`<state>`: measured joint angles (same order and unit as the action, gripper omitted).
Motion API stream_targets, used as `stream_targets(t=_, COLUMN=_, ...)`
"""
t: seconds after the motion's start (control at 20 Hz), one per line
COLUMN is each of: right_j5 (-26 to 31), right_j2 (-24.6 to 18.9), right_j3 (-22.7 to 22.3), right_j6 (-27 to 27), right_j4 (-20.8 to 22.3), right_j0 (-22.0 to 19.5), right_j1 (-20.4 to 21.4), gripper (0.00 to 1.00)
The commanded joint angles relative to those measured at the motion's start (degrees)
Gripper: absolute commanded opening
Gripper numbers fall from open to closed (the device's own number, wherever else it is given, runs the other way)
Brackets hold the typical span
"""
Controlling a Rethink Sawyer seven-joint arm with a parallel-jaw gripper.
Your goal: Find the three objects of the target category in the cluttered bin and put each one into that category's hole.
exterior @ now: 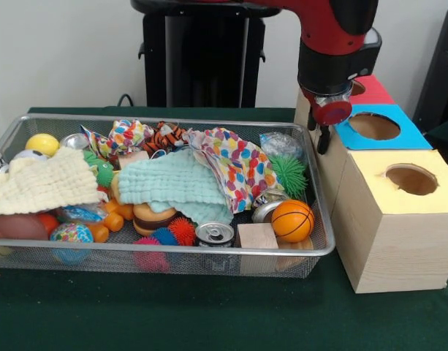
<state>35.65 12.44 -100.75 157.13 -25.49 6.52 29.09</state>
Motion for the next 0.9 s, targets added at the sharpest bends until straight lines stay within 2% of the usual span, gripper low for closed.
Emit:
stream_targets(t=0.05, right_j5=13.6, right_j2=6.4, right_j3=9.7, right_j6=8.6, right_j4=8.7, right_j0=6.4, right_j1=-6.3, gripper=1.0)
stream_targets(t=0.35, right_j5=9.2, right_j2=5.6, right_j3=8.0, right_j6=6.8, right_j4=8.6, right_j0=4.5, right_j1=-7.5, gripper=1.0)
stream_targets(t=0.6, right_j5=9.9, right_j2=4.9, right_j3=7.9, right_j6=6.7, right_j4=8.0, right_j0=4.1, right_j1=-6.8, gripper=1.0)
stream_targets(t=0.8, right_j5=1.4, right_j2=1.2, right_j3=7.3, right_j6=7.2, right_j4=4.8, right_j0=2.4, right_j1=-11.8, gripper=1.0)
stream_targets(t=0.9, right_j5=-2.1, right_j2=0.9, right_j3=8.1, right_j6=8.4, right_j4=4.1, right_j0=2.8, right_j1=-14.3, gripper=1.0)
